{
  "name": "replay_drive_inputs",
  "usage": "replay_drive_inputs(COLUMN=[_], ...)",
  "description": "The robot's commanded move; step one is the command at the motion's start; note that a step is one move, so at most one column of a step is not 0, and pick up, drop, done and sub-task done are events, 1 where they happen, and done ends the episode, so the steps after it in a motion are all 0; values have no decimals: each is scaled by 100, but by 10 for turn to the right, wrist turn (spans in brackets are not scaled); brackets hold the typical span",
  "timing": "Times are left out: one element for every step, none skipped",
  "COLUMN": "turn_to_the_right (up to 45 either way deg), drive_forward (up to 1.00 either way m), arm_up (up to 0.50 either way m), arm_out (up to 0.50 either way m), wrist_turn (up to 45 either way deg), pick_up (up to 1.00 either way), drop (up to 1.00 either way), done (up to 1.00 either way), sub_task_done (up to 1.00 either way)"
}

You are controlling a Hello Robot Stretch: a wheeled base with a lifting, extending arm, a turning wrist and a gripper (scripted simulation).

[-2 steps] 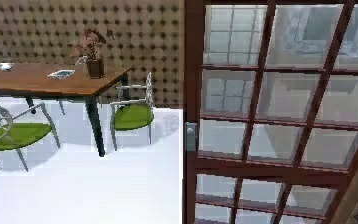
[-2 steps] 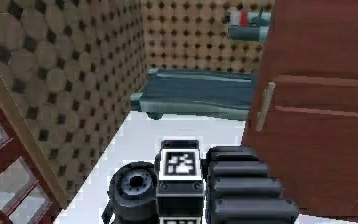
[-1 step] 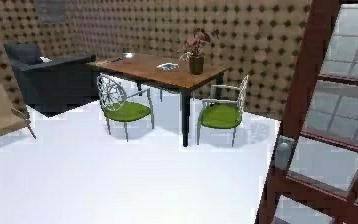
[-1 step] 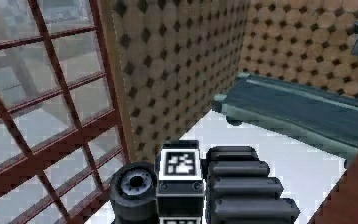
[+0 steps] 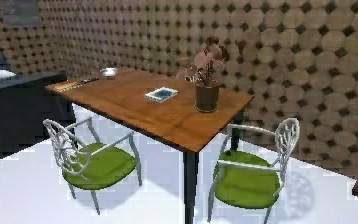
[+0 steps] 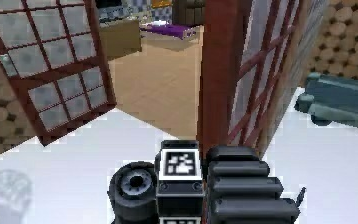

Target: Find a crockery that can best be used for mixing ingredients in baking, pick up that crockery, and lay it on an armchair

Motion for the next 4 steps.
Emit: replay_drive_inputs(turn_to_the_right=[450, 60, 0, 450], drive_forward=[0, 0, 45, 0], arm_up=[0, 0, 0, 0], arm_out=[0, 0, 0, 0], wrist_turn=[0, 0, 0, 0], pick_up=[0, 0, 0, 0], drop=[0, 0, 0, 0], done=[0, 0, 0, 0], sub_task_done=[0, 0, 0, 0])
